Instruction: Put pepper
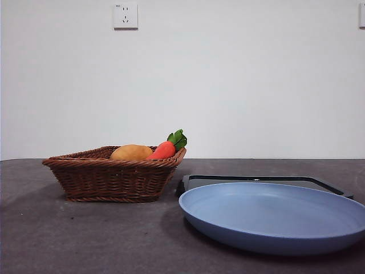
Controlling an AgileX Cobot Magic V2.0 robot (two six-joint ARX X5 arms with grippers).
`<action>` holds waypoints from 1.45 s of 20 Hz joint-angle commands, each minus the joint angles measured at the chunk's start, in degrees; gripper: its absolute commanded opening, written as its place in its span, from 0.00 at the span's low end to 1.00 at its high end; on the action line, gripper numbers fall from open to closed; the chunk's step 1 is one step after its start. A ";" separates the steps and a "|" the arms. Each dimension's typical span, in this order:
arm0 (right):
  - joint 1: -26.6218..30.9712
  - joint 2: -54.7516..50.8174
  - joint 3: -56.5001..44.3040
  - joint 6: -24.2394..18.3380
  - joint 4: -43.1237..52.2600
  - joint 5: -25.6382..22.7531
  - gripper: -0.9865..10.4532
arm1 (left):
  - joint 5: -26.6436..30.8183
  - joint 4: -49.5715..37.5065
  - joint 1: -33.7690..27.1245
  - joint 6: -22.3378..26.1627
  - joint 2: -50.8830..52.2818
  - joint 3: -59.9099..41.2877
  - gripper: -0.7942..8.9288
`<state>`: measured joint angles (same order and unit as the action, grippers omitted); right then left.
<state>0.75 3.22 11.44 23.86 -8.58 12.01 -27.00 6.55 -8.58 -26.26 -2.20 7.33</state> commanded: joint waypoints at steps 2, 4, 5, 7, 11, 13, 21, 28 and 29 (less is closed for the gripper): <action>-0.09 5.11 6.54 -0.04 -1.68 1.99 0.09 | -0.74 3.21 -0.13 -0.72 -2.86 5.77 0.09; -0.13 8.74 10.54 -1.70 -4.37 3.78 0.09 | -2.78 4.37 -0.13 -0.48 -5.18 8.52 0.09; -0.13 11.08 13.14 -2.95 -6.69 4.94 0.09 | -4.35 5.27 -0.13 -0.28 -6.86 10.36 0.09; -0.20 14.71 17.07 -4.98 -10.51 7.26 0.09 | -6.58 6.91 -0.13 1.01 -9.53 13.14 0.09; -0.35 22.21 25.81 -11.72 -20.83 12.68 0.09 | -11.26 12.83 -0.11 6.12 -15.69 19.74 0.09; -0.85 25.51 29.79 -15.10 -26.23 13.81 0.09 | -13.25 16.20 -0.11 8.92 -18.21 22.49 0.09; -5.20 33.94 40.57 -27.47 -44.59 15.06 0.09 | -16.52 32.63 2.49 21.92 -26.01 32.15 0.09; -6.60 34.82 41.55 -29.99 -50.82 14.84 0.09 | -12.90 39.10 6.01 26.43 -26.97 35.10 0.09; -6.60 34.82 41.55 -29.97 -50.62 14.86 0.09 | -12.17 38.97 6.05 26.40 -26.97 35.10 0.09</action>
<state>-5.67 37.78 52.05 -5.28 -59.77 26.94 -39.35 45.82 -2.66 -1.37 -29.04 41.63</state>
